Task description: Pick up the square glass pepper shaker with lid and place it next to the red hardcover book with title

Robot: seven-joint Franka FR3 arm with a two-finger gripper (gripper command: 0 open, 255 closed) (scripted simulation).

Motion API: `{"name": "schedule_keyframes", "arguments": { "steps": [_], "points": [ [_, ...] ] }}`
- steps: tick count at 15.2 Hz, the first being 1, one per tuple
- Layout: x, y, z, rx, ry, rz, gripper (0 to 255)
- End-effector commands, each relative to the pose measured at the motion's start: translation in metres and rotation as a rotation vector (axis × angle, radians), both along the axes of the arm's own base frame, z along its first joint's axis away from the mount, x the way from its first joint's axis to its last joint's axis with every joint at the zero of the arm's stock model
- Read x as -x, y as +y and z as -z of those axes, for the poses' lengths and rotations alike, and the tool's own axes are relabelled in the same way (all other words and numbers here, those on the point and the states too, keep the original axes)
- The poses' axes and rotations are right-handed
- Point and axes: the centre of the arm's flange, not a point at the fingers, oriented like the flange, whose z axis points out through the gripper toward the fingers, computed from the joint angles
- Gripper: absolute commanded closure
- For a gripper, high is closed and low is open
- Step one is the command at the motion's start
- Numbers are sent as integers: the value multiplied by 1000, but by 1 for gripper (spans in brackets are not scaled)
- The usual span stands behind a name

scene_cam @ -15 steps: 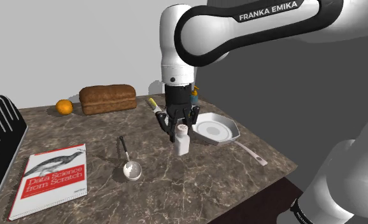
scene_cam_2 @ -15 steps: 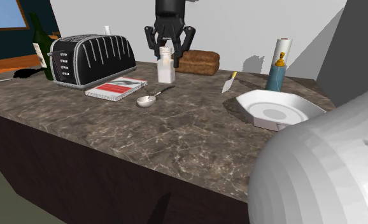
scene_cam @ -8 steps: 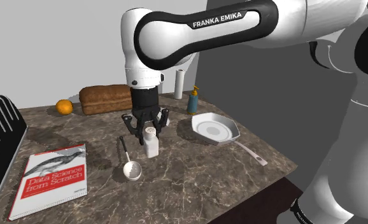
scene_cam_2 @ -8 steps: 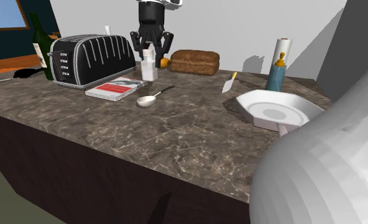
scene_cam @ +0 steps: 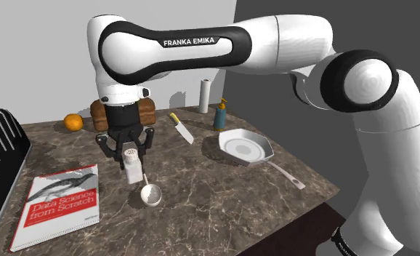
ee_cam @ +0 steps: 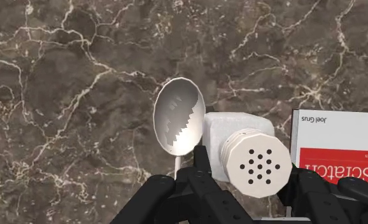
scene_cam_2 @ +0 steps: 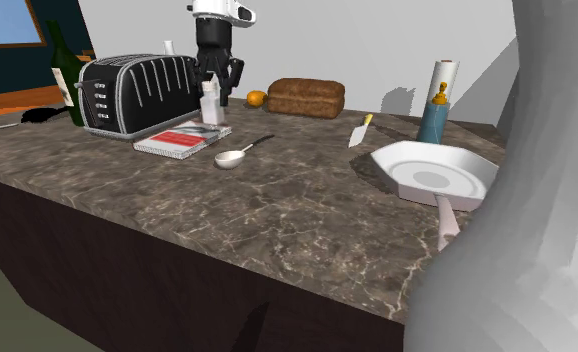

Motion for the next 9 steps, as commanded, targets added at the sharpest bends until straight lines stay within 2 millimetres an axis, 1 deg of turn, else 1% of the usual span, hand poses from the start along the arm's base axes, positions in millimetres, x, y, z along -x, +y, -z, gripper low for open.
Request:
{"name": "schedule_keyframes", "arguments": {
  "steps": [1,2,3,9],
  "points": [
    [-16,19,8,1,0,2,255],
    [-24,29,10,1,0,2,255],
    [-36,43,14,1,0,2,255],
    [-36,43,46,1,0,2,255]
  ]
}}
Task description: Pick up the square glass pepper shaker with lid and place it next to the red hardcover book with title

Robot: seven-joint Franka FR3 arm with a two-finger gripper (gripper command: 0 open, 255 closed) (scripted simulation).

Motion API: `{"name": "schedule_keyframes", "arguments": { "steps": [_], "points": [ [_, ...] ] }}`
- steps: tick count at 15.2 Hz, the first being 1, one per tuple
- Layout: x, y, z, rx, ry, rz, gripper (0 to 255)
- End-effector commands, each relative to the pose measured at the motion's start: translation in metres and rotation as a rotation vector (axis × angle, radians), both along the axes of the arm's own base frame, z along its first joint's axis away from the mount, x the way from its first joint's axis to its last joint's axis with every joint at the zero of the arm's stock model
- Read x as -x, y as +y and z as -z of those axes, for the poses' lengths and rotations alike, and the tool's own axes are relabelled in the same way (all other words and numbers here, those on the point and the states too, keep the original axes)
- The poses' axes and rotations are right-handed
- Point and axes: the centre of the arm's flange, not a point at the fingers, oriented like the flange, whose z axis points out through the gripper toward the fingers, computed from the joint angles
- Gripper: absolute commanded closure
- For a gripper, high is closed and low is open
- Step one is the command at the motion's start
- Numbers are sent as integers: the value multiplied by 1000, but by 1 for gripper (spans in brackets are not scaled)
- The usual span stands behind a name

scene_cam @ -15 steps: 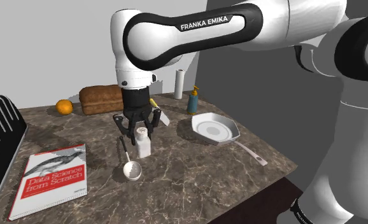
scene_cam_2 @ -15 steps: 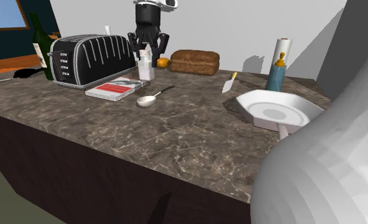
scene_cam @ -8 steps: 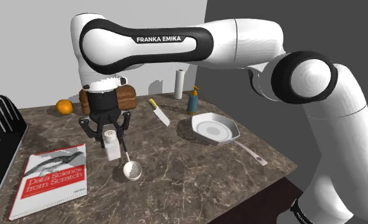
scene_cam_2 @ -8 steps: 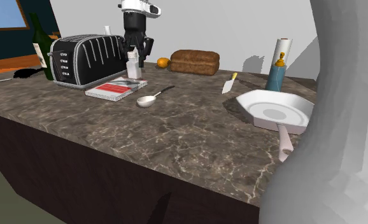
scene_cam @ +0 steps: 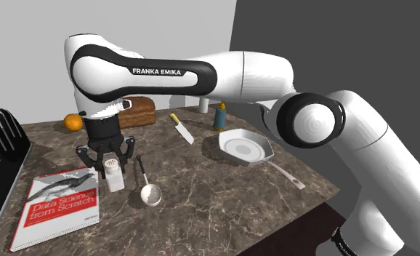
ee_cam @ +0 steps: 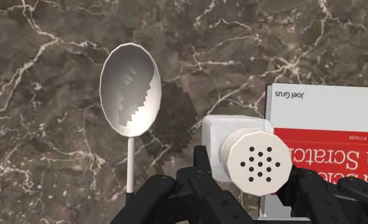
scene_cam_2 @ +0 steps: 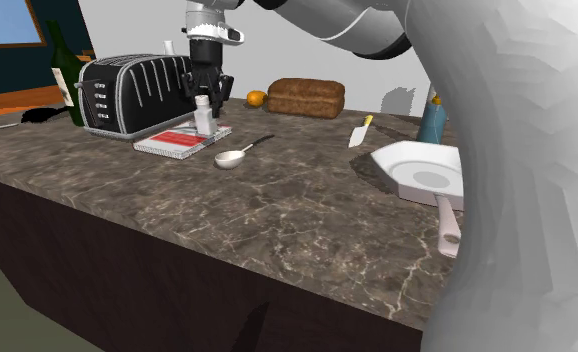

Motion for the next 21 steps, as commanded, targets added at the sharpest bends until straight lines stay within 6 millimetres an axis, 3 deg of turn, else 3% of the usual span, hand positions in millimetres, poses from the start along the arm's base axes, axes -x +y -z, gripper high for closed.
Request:
{"name": "schedule_keyframes", "arguments": {
  "steps": [1,9,16,17,21],
  "points": [
    [0,1,11,-1,-1,0,255],
    [0,1,52,-1,-1,0,255],
    [0,1,52,-1,-1,0,255],
    [0,1,52,-1,-1,0,0],
    [0,1,52,-1,-1,0,0]
  ]
}}
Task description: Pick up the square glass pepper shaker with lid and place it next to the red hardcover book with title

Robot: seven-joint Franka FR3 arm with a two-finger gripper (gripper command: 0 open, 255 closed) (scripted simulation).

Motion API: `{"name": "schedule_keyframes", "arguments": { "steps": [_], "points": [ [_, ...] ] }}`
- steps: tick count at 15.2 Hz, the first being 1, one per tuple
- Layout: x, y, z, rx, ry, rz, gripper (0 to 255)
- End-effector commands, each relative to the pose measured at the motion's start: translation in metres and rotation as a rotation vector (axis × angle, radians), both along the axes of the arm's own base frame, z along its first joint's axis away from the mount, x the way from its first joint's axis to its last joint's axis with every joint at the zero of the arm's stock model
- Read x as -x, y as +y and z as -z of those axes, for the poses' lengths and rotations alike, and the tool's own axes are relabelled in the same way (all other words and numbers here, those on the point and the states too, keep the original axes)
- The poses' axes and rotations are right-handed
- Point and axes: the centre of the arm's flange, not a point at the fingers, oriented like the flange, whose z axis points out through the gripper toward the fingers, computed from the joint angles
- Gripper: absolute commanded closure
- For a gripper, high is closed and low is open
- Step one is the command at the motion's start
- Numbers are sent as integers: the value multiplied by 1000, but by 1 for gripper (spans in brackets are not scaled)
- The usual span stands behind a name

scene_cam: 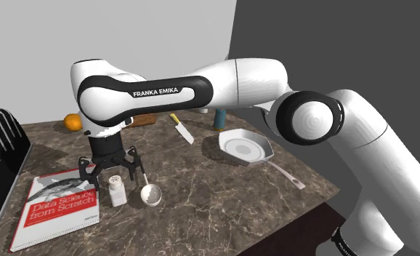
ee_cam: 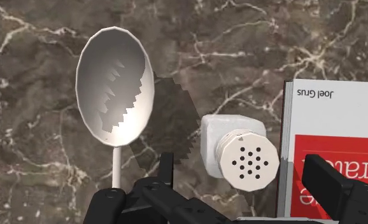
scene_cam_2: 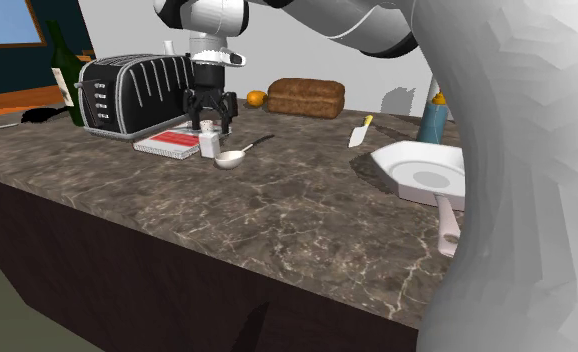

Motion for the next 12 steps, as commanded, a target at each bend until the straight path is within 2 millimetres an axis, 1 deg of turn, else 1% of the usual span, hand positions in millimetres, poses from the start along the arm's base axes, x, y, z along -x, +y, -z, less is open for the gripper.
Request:
{"name": "schedule_keyframes", "arguments": {
  "steps": [1,4,5,12],
  "points": [
    [0,0,0,0,0,0,0],
    [-9,-1,-39,0,0,0,0],
    [-11,-1,-49,0,0,0,0],
    [-11,-1,-49,0,0,0,0]
  ]
}}
